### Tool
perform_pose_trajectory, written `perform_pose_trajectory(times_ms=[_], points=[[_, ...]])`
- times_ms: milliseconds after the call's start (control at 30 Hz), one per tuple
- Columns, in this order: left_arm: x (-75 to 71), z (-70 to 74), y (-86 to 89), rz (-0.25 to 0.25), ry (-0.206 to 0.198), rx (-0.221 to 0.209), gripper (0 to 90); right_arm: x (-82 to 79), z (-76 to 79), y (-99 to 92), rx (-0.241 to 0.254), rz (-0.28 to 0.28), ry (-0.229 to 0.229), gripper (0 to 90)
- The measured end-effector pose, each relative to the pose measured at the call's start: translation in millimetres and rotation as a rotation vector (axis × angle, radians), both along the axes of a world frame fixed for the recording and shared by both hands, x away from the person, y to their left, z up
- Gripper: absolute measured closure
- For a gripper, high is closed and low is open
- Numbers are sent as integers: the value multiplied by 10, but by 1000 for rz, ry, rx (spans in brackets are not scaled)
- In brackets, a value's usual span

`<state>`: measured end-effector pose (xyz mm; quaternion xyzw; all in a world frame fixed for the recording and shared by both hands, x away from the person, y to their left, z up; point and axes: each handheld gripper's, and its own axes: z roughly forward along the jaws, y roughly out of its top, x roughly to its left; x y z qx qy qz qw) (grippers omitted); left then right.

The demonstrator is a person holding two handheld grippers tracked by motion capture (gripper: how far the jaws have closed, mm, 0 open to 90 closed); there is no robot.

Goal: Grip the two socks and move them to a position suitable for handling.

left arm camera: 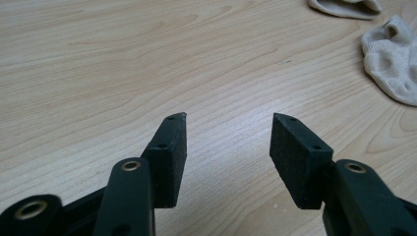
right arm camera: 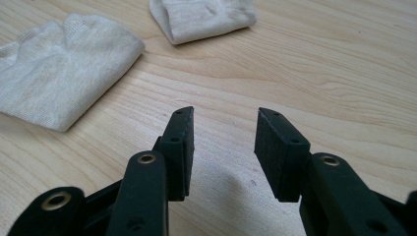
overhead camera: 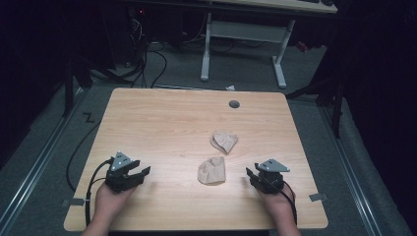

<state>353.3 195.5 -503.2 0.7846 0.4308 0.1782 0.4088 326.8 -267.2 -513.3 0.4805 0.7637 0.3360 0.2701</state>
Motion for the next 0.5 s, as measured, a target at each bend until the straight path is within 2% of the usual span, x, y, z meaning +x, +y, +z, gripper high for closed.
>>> perform_pose_trajectory(times_ms=[267,400,500], points=[[-10,-11,-9,-5,0,13,479,2,51,18,31,28,-8,609],[-59,-32,8,-7,2,26,479,30,104,123,48,72,-14,677],[-81,-27,29,-5,1,25,478,49,123,235,42,106,-25,721]])
